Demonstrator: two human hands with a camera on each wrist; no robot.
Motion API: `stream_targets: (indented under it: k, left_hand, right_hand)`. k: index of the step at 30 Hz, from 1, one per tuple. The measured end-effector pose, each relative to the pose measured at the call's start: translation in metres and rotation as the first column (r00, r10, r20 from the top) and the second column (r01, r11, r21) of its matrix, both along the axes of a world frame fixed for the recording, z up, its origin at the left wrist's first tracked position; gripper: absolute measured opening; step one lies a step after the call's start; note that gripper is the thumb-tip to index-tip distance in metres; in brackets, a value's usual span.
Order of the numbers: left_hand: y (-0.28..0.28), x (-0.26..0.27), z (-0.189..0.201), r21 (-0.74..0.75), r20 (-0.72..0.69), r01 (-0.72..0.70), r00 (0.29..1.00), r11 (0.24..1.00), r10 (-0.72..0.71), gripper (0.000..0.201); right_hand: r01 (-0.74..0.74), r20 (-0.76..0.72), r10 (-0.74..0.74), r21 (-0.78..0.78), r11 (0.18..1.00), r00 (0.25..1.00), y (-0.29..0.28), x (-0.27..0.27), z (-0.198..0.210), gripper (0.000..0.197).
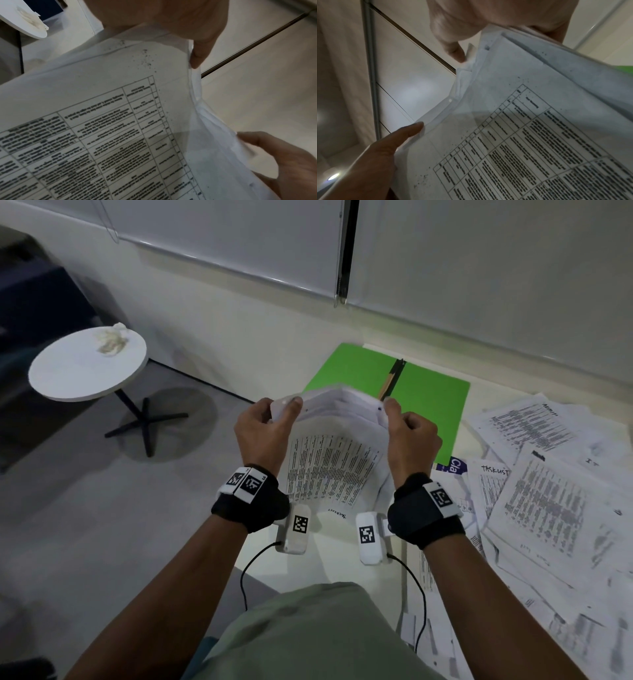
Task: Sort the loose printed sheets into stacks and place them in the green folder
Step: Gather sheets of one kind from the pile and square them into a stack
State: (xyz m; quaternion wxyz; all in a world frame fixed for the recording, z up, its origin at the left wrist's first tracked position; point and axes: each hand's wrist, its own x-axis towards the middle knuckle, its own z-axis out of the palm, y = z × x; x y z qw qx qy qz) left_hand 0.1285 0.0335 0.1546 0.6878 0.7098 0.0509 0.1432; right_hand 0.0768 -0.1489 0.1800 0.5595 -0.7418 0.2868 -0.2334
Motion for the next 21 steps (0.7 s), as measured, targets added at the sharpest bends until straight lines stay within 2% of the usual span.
stream_targets:
  k: [3, 7, 9, 10, 12, 14, 15, 16, 17, 18, 20, 21]
  left_hand:
    - [-0.001, -0.002, 0.003, 0.046, 0.007, 0.028, 1.000, 0.999, -0.028, 0.053]
    - [0.000, -0.008, 0.004, -0.052, 0.040, 0.148, 0.988, 0.988, -0.146, 0.022]
    - [0.005, -0.009, -0.003, -0.085, 0.030, 0.214, 0.977, 0.973, -0.212, 0.024]
    - [0.008, -0.009, -0.007, -0.068, 0.020, 0.237, 0.972, 0.969, -0.236, 0.026]
    - [0.011, -0.007, -0.014, 0.124, -0.006, 0.223, 0.975, 0.967, -0.224, 0.025]
    - [0.011, -0.001, -0.020, 0.408, -0.022, 0.147, 0.988, 0.901, -0.151, 0.020]
    - [0.010, 0.003, -0.020, 0.479, -0.023, 0.117, 0.992, 0.870, -0.121, 0.015]
    - [0.009, 0.009, -0.019, 0.499, -0.019, 0.097, 0.995, 0.861, -0.101, 0.008]
    - [0.006, 0.012, -0.017, 0.505, -0.016, 0.085, 0.996, 0.859, -0.089, 0.003]
    - [0.006, 0.016, -0.014, 0.511, -0.010, 0.074, 0.997, 0.856, -0.080, 0.005]
    - [0.009, 0.018, -0.008, 0.542, 0.010, 0.094, 0.993, 0.835, -0.118, 0.011]
    - [0.014, 0.019, -0.004, 0.569, 0.011, 0.119, 0.988, 0.813, -0.152, 0.012]
  right_hand:
    - [-0.010, -0.025, 0.009, -0.022, 1.000, 1.000, -0.001, 0.001, 0.001, 0.056]
    - [0.002, 0.022, -0.003, 0.016, 1.000, 1.000, -0.007, 0.002, -0.004, 0.041]
    - [-0.005, 0.045, 0.004, 0.026, 1.000, 0.999, -0.012, -0.001, -0.010, 0.046]
    - [-0.053, 0.074, 0.051, 0.024, 0.998, 0.996, -0.014, -0.003, -0.016, 0.041]
    - [-0.260, 0.125, 0.253, 0.047, 0.964, 0.959, -0.020, -0.010, -0.027, 0.008]
    - [-0.417, 0.002, 0.417, 0.018, 0.909, 0.909, -0.020, -0.012, -0.042, 0.059]
    - [-0.426, -0.068, 0.425, 0.002, 0.905, 0.902, -0.017, -0.012, -0.049, 0.068]
    - [-0.402, -0.104, 0.399, -0.009, 0.916, 0.911, -0.013, -0.009, -0.054, 0.062]
    - [-0.348, -0.099, 0.345, -0.007, 0.938, 0.933, -0.010, -0.008, -0.057, 0.048]
    - [-0.268, -0.087, 0.267, 0.002, 0.964, 0.960, -0.009, -0.003, -0.060, 0.035]
    - [-0.146, -0.072, 0.146, 0.011, 0.989, 0.987, -0.012, 0.002, -0.056, 0.032]
    - [-0.143, -0.065, 0.141, -0.039, 0.989, 0.988, -0.014, 0.004, -0.048, 0.029]
